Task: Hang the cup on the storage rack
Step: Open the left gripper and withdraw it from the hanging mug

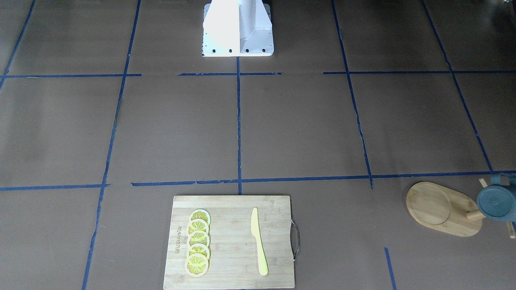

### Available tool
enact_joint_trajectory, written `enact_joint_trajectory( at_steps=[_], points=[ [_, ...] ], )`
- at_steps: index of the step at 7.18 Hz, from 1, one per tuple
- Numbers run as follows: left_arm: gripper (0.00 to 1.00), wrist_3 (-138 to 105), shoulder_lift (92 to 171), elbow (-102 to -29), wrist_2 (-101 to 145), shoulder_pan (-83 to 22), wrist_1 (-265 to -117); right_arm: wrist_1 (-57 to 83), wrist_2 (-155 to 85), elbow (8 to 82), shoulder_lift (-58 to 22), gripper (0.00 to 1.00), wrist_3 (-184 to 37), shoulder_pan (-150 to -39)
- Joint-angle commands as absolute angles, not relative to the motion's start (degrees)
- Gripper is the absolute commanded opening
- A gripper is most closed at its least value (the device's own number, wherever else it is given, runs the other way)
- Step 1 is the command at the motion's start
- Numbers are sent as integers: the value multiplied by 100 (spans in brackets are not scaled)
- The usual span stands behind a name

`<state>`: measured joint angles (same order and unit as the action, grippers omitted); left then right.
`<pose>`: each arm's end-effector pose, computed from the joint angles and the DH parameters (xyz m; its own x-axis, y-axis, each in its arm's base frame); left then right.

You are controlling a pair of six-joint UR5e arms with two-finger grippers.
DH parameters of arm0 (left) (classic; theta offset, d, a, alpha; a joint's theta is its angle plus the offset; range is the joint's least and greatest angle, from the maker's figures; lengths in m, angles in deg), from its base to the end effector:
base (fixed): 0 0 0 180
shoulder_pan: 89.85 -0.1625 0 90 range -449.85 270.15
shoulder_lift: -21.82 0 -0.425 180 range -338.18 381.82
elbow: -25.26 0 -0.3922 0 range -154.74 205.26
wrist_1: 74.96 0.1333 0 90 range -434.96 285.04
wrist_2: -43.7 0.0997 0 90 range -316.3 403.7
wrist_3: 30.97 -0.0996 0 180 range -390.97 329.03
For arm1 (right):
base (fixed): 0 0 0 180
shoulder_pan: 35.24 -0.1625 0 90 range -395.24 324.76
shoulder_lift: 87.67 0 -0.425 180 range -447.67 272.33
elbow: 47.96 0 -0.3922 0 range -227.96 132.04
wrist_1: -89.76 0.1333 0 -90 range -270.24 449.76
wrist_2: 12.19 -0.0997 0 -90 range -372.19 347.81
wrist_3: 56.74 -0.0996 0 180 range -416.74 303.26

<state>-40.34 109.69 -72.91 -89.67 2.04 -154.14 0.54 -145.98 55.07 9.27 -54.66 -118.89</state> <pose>-0.0803 -0.4652 0.6264 0.7203 0.0821 -0.6888 -0.0856 0.9959 0.0292 0.0146 -0.4506 0.6022 0.7038 -0.1978 0.6823 0.1354 0.9802 0.1445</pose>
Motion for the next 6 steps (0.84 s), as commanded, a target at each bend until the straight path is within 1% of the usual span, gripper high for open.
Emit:
enact_joint_trajectory(
  at_steps=[1,6],
  points=[
    [100,-4028,10814,-7265,-8998,200,-15696,38,-14526,5487,945,100,-5481,-11891],
    [100,-4046,10787,-7361,-8972,191,-15696,29,-14438,5487,1068,99,-5498,-11891]
  ],
)
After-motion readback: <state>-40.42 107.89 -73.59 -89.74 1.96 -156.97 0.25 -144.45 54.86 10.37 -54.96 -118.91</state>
